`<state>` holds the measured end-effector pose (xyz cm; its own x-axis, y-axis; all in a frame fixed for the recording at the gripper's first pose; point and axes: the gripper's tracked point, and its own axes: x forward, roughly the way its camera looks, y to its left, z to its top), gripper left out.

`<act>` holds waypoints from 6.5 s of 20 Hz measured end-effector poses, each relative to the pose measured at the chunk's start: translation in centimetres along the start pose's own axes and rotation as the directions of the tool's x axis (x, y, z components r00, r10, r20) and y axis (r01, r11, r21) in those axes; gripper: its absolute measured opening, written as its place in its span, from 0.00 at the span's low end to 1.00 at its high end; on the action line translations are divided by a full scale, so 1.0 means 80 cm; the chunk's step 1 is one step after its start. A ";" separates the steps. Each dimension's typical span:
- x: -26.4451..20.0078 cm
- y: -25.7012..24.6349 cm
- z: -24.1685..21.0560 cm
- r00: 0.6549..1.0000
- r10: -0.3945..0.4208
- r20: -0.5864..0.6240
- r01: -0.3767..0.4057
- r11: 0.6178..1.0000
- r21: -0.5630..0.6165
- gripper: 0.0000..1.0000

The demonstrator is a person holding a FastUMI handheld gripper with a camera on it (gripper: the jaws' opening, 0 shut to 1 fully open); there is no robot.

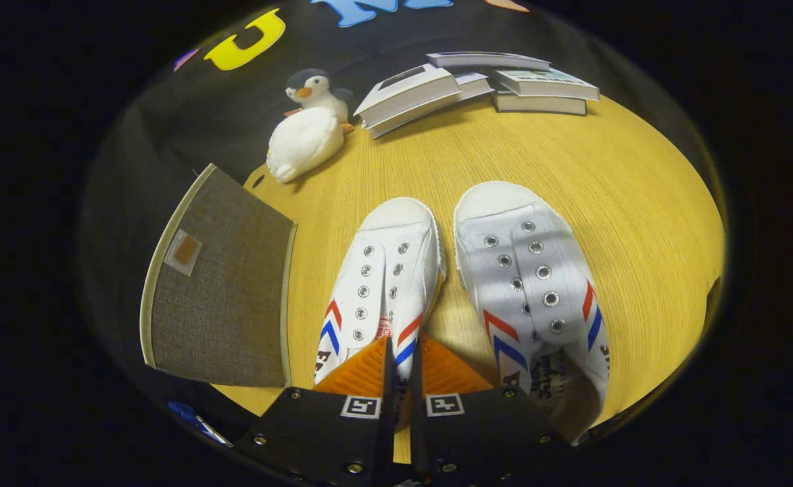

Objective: Open the storage box then place both shoes into the box .Put the left shoe in first, then the right shoe, with the right side of both shoes facing outward in a uniform manner.

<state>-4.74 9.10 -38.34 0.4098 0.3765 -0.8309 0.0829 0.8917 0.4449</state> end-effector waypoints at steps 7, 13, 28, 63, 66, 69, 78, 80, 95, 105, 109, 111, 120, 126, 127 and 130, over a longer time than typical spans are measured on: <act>-0.026 0.025 0.020 0.998 0.045 0.040 -0.047 0.998 0.039 0.00; -0.069 0.081 0.068 0.990 0.109 0.094 -0.109 0.994 -0.003 0.00; -0.123 0.221 0.124 0.974 0.207 0.092 -0.200 0.976 -0.083 0.00; 0.009 0.391 0.010 0.978 0.177 -0.112 -0.196 0.964 -0.181 0.00; 0.008 0.403 0.014 0.966 0.228 -0.122 -0.246 0.956 -0.158 0.13; 0.000 0.414 0.027 0.957 0.280 -0.080 -0.290 0.941 -0.177 0.77; -0.075 0.376 0.078 0.946 0.318 0.059 -0.283 0.901 -0.328 0.98; -0.089 0.356 0.089 0.947 0.309 0.088 -0.264 0.904 -0.336 0.98; -0.149 0.155 0.135 0.971 0.121 0.208 -0.052 0.948 -0.313 0.98; -0.155 0.015 0.122 0.981 -0.018 0.194 0.067 0.966 -0.249 0.98; -0.143 -0.034 0.110 0.983 -0.072 0.169 0.112 0.963 -0.244 0.98; -0.134 -0.057 0.100 0.984 -0.100 0.144 0.134 0.958 -0.254 0.98; -0.093 -0.120 0.054 0.988 -0.153 0.027 0.155 0.946 -0.285 0.98; -0.066 -0.142 0.029 0.984 -0.170 -0.062 0.147 0.952 -0.270 0.97; -0.063 -0.141 0.025 0.984 -0.164 -0.076 0.140 0.957 -0.254 0.93; -0.054 -0.141 0.019 0.983 -0.156 -0.097 0.133 0.968 -0.212 0.82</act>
<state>-6.07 -2.98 -39.27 0.3019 0.2552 -0.9186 -0.0582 0.9666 0.2494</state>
